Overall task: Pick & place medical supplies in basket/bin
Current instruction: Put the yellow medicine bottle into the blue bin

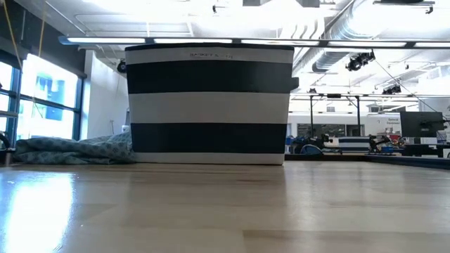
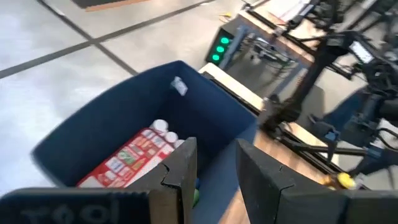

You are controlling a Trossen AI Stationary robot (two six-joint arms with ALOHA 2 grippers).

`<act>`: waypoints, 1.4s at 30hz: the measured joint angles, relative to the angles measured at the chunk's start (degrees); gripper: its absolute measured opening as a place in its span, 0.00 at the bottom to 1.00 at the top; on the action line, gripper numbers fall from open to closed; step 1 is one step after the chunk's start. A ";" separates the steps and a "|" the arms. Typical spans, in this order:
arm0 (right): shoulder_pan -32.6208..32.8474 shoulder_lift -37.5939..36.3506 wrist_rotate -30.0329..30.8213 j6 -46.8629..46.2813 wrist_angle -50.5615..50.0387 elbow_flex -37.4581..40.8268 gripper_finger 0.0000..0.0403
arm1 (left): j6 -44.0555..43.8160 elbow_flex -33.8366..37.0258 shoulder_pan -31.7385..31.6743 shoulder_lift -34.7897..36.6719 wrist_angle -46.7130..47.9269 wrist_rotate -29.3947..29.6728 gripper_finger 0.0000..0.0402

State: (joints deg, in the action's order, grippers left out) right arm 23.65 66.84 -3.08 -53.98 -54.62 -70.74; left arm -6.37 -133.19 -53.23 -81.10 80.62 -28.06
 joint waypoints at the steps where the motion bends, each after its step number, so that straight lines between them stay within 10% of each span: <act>1: 1.79 0.12 0.54 -2.38 -0.24 -0.06 0.61 | 0.04 0.00 0.00 0.00 0.00 -0.91 0.36; 16: 17.13 10.20 -6.50 -16.18 10.55 -1.15 0.61 | 3.75 0.00 0.00 1.24 2.46 -10.50 0.36; 23: 21.64 14.65 -6.04 -11.41 -5.54 -10.02 0.61 | 7.49 0.00 0.00 1.84 7.45 -9.92 0.36; 42: 39.04 15.16 10.84 0.90 -14.44 -10.88 0.61 | -6.14 0.00 0.01 1.86 9.42 6.74 0.36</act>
State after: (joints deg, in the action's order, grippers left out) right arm 62.68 82.00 7.76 -53.08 -69.07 -81.62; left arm -12.50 -133.19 -53.22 -79.24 90.04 -21.32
